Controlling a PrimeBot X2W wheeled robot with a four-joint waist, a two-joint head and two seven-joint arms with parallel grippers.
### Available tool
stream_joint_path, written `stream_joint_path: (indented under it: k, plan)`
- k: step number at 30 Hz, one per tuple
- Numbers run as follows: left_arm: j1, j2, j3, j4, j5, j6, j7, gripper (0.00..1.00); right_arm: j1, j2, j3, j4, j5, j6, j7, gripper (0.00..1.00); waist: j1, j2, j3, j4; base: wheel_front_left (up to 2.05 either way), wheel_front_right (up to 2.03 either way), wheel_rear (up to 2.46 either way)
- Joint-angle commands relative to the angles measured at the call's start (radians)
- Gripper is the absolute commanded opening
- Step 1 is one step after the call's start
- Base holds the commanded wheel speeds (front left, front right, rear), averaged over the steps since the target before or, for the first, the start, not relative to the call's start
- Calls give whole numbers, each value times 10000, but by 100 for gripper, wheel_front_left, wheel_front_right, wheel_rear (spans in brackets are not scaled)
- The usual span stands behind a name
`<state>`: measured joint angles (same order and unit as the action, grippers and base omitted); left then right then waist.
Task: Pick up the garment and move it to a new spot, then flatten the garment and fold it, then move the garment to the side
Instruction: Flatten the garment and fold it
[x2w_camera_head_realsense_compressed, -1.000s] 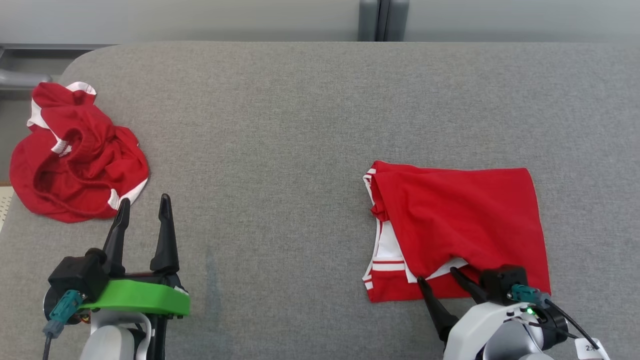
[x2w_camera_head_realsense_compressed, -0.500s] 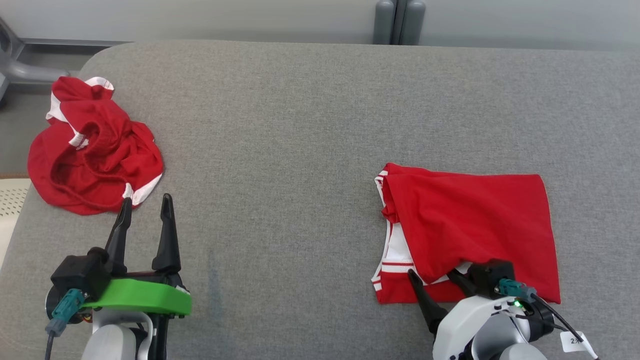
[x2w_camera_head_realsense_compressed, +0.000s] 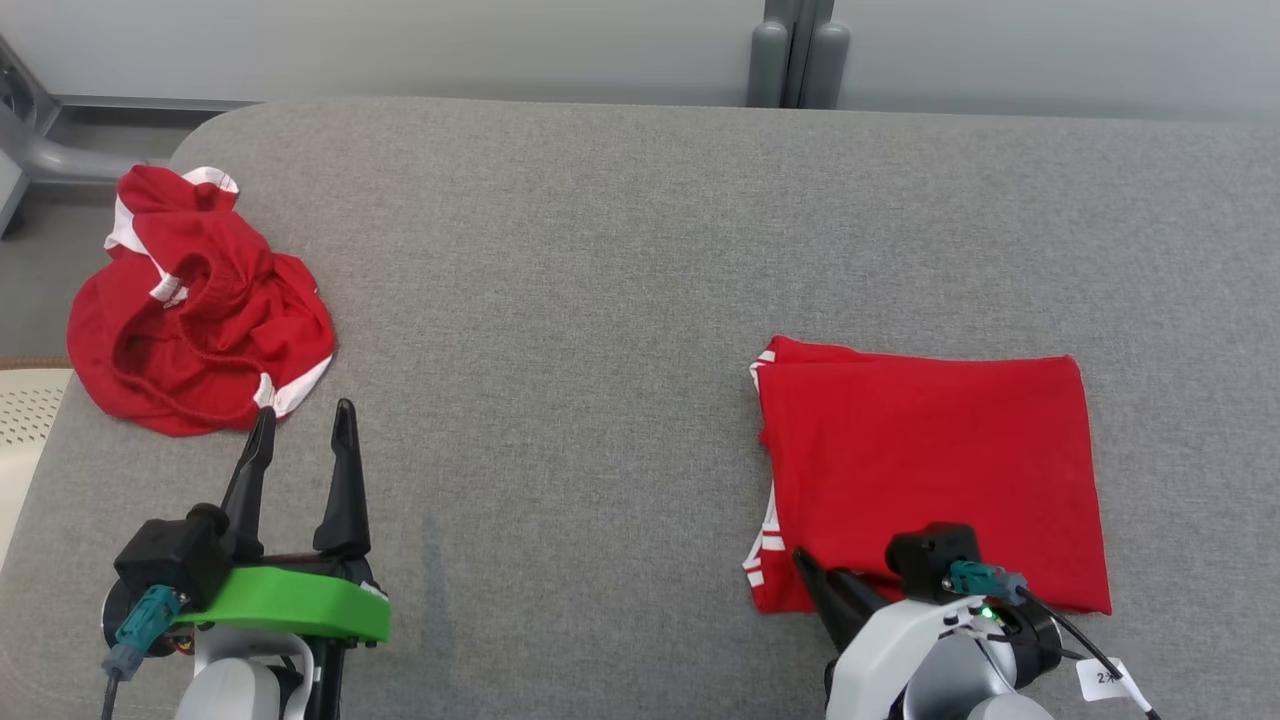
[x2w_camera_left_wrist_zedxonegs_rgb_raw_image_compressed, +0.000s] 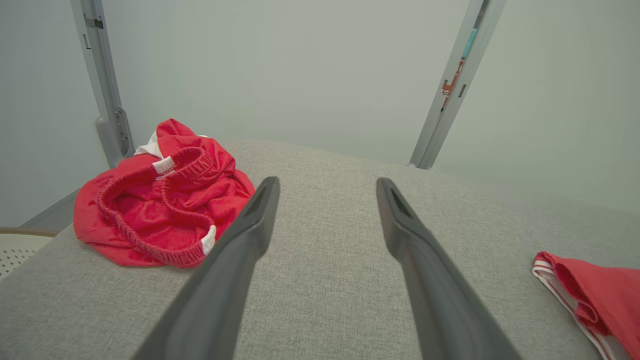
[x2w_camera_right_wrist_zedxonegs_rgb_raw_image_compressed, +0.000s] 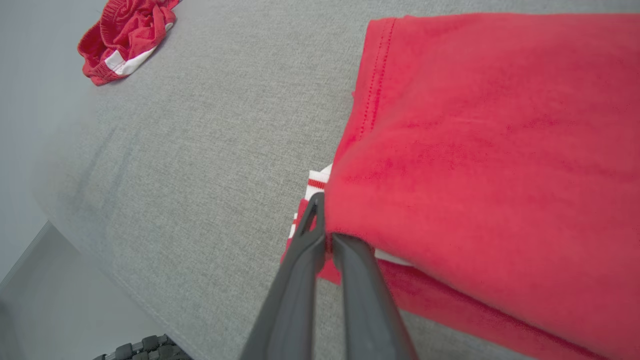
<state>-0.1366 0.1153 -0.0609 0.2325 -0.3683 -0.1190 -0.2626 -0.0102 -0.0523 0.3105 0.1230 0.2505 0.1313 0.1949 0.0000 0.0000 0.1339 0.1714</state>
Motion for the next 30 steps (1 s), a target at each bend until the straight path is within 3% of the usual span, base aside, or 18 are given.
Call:
stream_joint_path:
  k: [1,10,18,23,30]
  plan:
    - [107,4,5,-8,57,-30,-27,100,36,-8,68,50,135,-11,115,100,0,0,-23,12,0,0,0]
    - [264,95,72,40,44,-9,-27,100,90,15,974,-300,1979,-10,857,100,0,0,-211,-41,0,0,0]
    - [362,149,180,-2,7,86,-27,100,-304,-142,1508,-1853,3777,-7,885,100,0,0,-514,-398,0,0,0]
    - [475,188,215,-124,6,159,-27,100,-518,-377,882,-2499,3042,-7,146,100,0,0,-617,-607,0,0,0]
    - [562,166,210,-240,26,231,-27,100,-442,-601,-947,-2714,895,-7,-858,100,0,0,-700,-828,0,0,0]
